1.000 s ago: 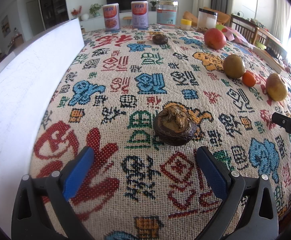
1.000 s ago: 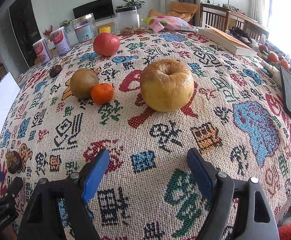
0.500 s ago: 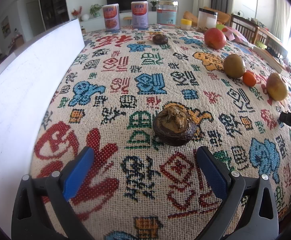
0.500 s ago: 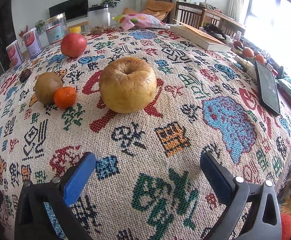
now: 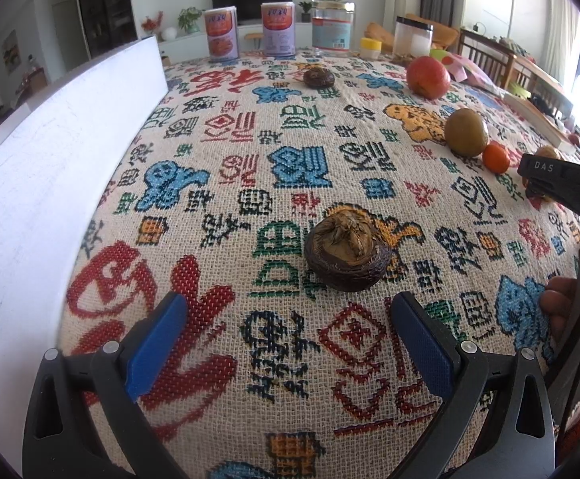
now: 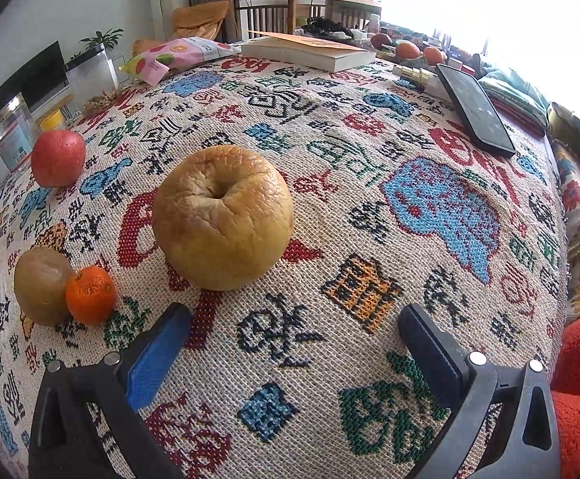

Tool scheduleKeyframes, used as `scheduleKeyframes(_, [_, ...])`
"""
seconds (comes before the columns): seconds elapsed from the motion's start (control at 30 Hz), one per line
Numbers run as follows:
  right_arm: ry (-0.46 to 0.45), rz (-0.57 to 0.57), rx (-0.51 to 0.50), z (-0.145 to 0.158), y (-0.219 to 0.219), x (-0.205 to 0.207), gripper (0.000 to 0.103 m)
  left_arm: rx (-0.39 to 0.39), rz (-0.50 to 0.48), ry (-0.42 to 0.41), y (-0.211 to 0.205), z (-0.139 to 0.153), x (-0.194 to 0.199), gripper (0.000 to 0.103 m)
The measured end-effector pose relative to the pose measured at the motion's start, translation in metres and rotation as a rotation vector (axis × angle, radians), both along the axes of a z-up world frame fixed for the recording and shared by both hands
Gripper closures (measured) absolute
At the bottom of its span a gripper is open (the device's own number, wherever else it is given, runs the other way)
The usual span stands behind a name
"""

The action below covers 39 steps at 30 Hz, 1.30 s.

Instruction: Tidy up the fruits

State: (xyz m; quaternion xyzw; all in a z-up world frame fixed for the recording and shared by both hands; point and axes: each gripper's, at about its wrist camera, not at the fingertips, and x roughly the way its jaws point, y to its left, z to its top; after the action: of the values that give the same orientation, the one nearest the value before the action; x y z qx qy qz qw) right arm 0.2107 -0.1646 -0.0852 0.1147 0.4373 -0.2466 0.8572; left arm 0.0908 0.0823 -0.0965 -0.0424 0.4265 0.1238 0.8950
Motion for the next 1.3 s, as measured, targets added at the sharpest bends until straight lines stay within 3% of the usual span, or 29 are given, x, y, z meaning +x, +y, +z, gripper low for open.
scheduleKeyframes(1.3, [-0.008,0.007,0.014,-0.0003,-0.0005,0.0034,0.000,-0.002,-0.001,-0.001,-0.0001,-0.0005,0.0002,0.001])
